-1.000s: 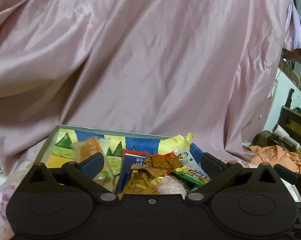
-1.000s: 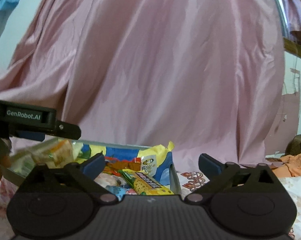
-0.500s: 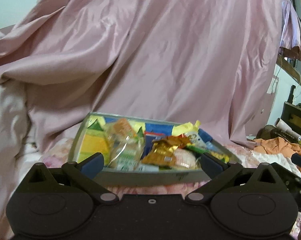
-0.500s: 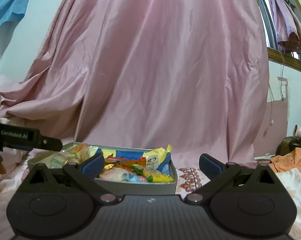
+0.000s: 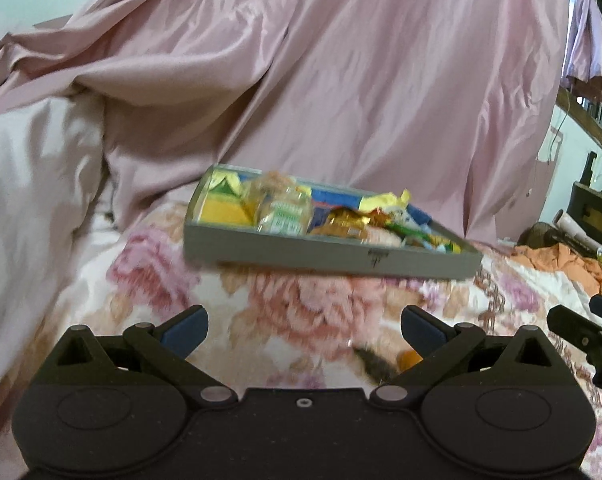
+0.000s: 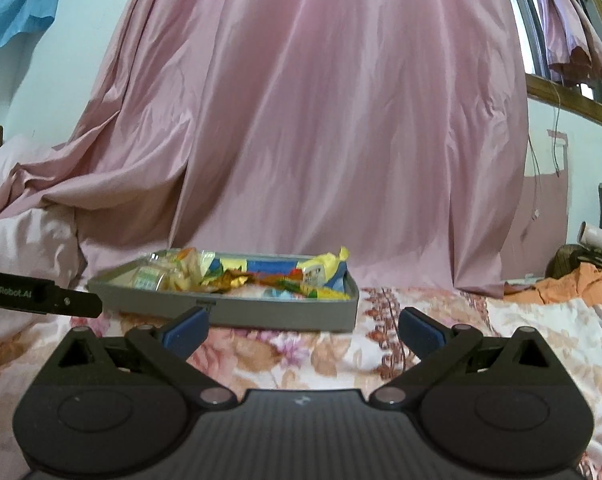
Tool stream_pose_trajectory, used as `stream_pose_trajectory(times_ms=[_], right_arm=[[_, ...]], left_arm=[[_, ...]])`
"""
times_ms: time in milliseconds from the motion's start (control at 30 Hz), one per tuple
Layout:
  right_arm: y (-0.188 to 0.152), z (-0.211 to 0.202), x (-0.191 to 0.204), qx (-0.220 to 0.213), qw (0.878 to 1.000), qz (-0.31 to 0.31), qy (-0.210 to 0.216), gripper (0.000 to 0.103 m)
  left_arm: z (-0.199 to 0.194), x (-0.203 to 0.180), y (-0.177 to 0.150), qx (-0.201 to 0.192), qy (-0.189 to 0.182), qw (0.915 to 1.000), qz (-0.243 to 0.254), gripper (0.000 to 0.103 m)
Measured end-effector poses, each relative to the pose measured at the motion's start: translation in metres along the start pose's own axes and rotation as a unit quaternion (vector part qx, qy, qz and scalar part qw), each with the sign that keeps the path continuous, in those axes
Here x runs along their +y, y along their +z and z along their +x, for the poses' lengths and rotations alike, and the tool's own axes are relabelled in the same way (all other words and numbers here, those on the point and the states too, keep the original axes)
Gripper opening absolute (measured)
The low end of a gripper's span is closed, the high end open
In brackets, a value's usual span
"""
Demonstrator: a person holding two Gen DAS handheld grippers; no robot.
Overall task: Organize snacks
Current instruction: 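Move both tools back over the orange and the brown dried snack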
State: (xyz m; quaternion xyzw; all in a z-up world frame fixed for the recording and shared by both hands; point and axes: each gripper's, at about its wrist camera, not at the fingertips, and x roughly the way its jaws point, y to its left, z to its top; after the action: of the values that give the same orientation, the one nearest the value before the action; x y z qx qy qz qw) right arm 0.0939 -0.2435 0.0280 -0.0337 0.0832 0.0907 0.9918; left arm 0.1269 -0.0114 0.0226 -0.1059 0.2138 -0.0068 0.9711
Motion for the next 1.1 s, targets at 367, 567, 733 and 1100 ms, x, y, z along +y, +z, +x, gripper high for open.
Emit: stream_pose_trajectory(times_ms=[367, 567, 733, 1100], right_arm=[[-0.031, -0.022, 0.012, 0.052, 0.999, -0.004, 0.002, 0.103], [-0.044, -0.027, 0.023, 0.083, 0.996, -0.007, 0.011, 0.103], [-0.054, -0.027, 0.031, 0.11, 0.994, -0.013, 0.019, 0.103], [-0.068, -0.009, 0.039, 0.162, 0.986, -0.022, 0.028, 0.103]], left_arm=[[-0.016, 0.009, -0.037, 0.055, 0.023, 0.9982, 0.008, 0.102], [-0.017, 0.007, -0.048, 0.087, 0.025, 0.9957, 0.02, 0.102], [-0.012, 0.007, -0.053, 0.104, 0.022, 0.9938, 0.03, 0.102], [0.004, 0.015, -0.058, 0.123, 0.023, 0.9914, 0.039, 0.102]])
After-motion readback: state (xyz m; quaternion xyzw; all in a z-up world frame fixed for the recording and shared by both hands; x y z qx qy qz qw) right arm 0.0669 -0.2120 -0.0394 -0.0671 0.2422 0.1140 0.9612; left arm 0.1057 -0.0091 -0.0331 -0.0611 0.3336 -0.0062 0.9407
